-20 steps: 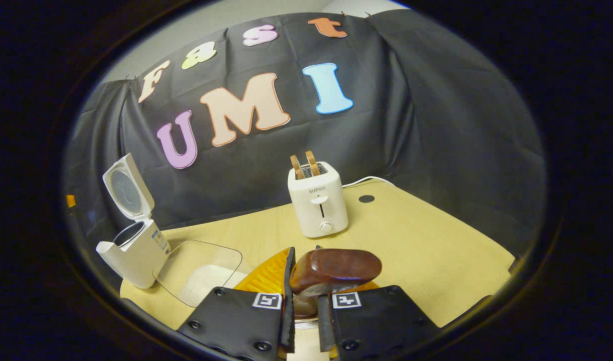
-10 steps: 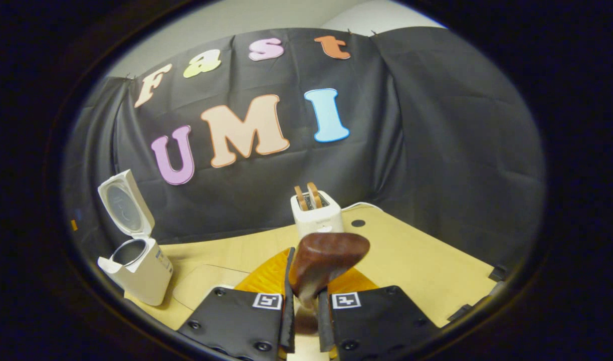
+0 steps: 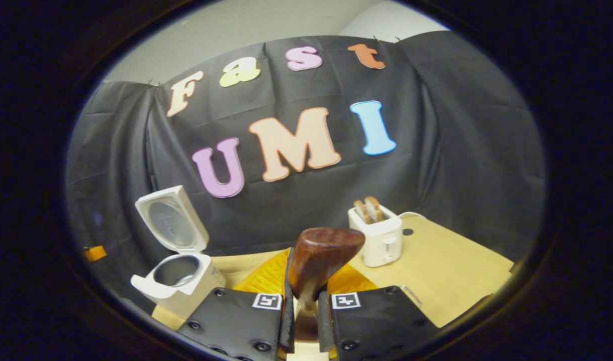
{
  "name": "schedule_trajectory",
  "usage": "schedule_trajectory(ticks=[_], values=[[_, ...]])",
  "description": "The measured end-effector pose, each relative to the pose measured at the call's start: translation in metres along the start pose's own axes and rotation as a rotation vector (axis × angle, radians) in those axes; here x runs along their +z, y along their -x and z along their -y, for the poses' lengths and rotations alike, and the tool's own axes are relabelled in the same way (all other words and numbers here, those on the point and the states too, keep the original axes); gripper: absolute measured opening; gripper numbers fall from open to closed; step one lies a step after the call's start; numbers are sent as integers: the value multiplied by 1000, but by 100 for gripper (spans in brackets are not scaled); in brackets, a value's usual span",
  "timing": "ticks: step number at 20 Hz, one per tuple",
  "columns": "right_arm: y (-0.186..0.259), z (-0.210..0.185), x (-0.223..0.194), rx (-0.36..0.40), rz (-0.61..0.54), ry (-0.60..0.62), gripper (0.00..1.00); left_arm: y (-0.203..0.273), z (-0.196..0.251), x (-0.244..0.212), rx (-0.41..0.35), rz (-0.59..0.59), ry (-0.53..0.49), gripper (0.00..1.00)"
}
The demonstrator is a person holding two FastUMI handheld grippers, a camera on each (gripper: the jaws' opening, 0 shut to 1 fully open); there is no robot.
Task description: Close the left gripper, press the button to open the rice cooker; take a wooden spoon from the chopstick holder with the right hand, scoop a spoonful of rice and pour it into the rice cooker, then put the wooden spoon back into the chopstick holder.
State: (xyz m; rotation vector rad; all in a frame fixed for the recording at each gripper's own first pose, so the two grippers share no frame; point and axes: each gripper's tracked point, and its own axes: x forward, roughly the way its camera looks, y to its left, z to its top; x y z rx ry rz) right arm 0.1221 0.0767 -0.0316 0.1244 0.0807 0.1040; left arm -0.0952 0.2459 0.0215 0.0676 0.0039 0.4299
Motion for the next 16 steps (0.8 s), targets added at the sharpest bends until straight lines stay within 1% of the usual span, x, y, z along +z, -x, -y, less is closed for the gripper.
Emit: schedule_trajectory(ticks=[3, 5, 8, 10, 12, 13, 14, 16], values=[[-6, -64, -6, 99, -14, -5, 22, -4, -1, -9, -34, -15, -7, 95], [-12, -102, -8, 155, -19, -2, 22, -6, 4, -17, -61, -36, 10, 95], [-25, -148, -7, 213, -12, 10, 22, -10, 16, -32, -108, -67, 30, 95], [-34, -164, -7, 233, -7, 8, 22, -14, 22, -40, -131, -85, 26, 95], [-41, -169, -7, 236, -5, 4, 22, -18, 27, -42, -149, -93, 20, 96], [-45, -168, -7, 232, -4, 2, 21, -20, 29, -42, -157, -92, 21, 93], [-49, -165, -7, 224, -5, 4, 22, -23, 31, -40, -161, -91, 18, 95], [-57, -152, -9, 198, -7, 20, 22, -27, 36, -40, -171, -90, 10, 95]])
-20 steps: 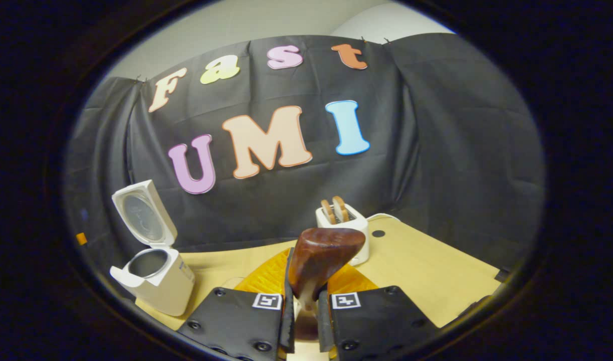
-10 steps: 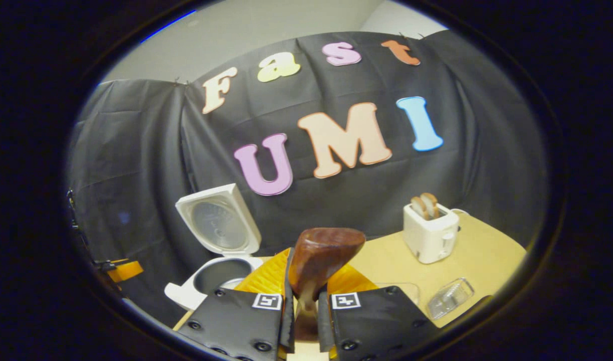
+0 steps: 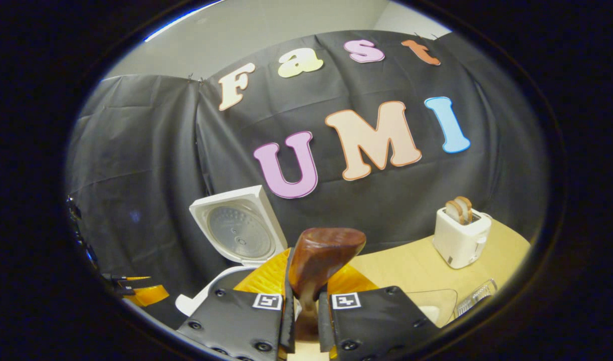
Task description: Close the left gripper, press the button to open the rice cooker; take a wooden spoon from the chopstick holder with the right hand, scoop a spoonful of rice and pour it into the rice cooker, then put the wooden spoon back into the chopstick holder.
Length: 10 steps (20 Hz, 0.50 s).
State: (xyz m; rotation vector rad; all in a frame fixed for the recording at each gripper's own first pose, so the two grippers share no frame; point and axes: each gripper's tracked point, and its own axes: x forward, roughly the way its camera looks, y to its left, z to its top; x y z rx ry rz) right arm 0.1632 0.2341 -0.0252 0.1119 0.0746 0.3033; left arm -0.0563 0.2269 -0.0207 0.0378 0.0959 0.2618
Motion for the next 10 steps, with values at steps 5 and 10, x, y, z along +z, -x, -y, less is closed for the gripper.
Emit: schedule_trajectory(ticks=[5, 10], values=[[-6, 56, -5, -94, -8, 80, 22, -13, 11, -1, -20, -10, -1, 95], [-7, 130, -31, -232, -41, 220, 21, -20, 11, -6, -13, -22, 0, 93]])
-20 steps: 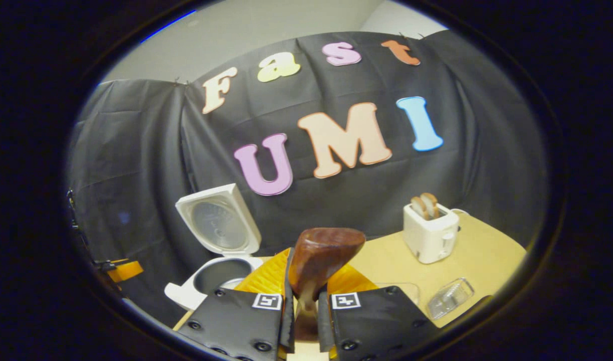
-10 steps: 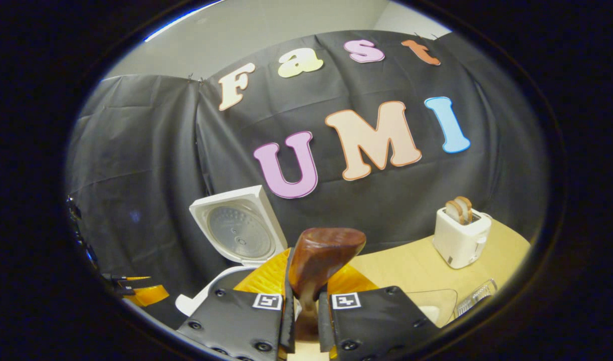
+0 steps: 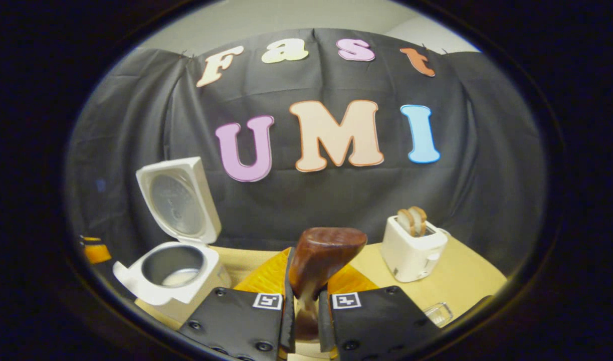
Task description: Close the left gripper, press the button to open the rice cooker; take a wooden spoon from the chopstick holder with the right hand, scoop a spoonful of rice and pour it into the rice cooker, then put the wooden spoon back into the chopstick holder.
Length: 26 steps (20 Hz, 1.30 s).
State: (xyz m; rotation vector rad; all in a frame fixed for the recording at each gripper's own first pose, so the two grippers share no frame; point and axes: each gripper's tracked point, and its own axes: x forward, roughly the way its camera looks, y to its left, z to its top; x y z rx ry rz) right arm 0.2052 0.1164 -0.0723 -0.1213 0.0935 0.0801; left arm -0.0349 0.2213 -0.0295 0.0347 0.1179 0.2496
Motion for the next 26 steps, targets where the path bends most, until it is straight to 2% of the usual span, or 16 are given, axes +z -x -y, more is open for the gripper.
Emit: schedule_trajectory(ticks=[1, 5, 8, 10, 16, 23, 26], values=[[-2, 11, -15, -29, -12, 32, 21, -1, -1, -1, 7, -2, -5, 96], [-25, 28, -94, -77, -127, 110, 21, 2, -12, -6, 34, -8, -35, 95], [-33, 18, -122, -77, -158, 119, 22, 3, -19, -10, 45, -18, -39, 95], [-37, -4, -128, -28, -196, 26, 22, 1, -23, -13, 53, -27, -32, 95], [-38, -35, -138, 26, -258, -254, 22, 5, -31, -16, 65, -30, -32, 95], [-32, 1, -148, -41, -297, -686, 22, 5, -32, -16, 64, -28, -39, 95], [-23, 28, -146, -87, -263, -807, 22, 4, -26, -11, 44, -15, -47, 95]])
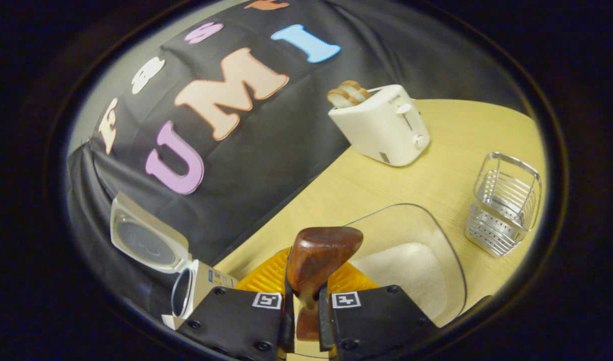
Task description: Close the left gripper, press the button to open the rice cooker; take a wooden spoon from the chopstick holder with the right hand, scoop a spoonful of rice and pour it into the rice cooker, then put the wooden spoon back into the chopstick holder.
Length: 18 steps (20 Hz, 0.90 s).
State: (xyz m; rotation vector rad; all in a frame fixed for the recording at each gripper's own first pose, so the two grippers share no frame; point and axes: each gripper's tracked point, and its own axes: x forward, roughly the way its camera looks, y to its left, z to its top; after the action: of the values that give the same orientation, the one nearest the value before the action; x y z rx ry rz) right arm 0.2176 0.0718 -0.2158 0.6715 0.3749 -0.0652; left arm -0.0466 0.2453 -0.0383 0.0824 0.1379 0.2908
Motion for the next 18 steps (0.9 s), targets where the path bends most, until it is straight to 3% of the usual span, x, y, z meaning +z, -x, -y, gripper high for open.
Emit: schedule_trajectory(ticks=[3, 8, 12, 18], values=[[10, 14, 25, -15, 59, -39, 21, -2, 12, 4, -26, 10, -2, 95], [32, 20, 58, 29, 93, -188, 22, -7, 34, 8, -80, 23, 23, 95], [55, 9, 85, 88, 133, -271, 22, -8, 48, 12, -113, 28, 22, 95], [89, -13, 119, 137, 200, -295, 21, -5, 60, 17, -145, 43, 30, 95]])
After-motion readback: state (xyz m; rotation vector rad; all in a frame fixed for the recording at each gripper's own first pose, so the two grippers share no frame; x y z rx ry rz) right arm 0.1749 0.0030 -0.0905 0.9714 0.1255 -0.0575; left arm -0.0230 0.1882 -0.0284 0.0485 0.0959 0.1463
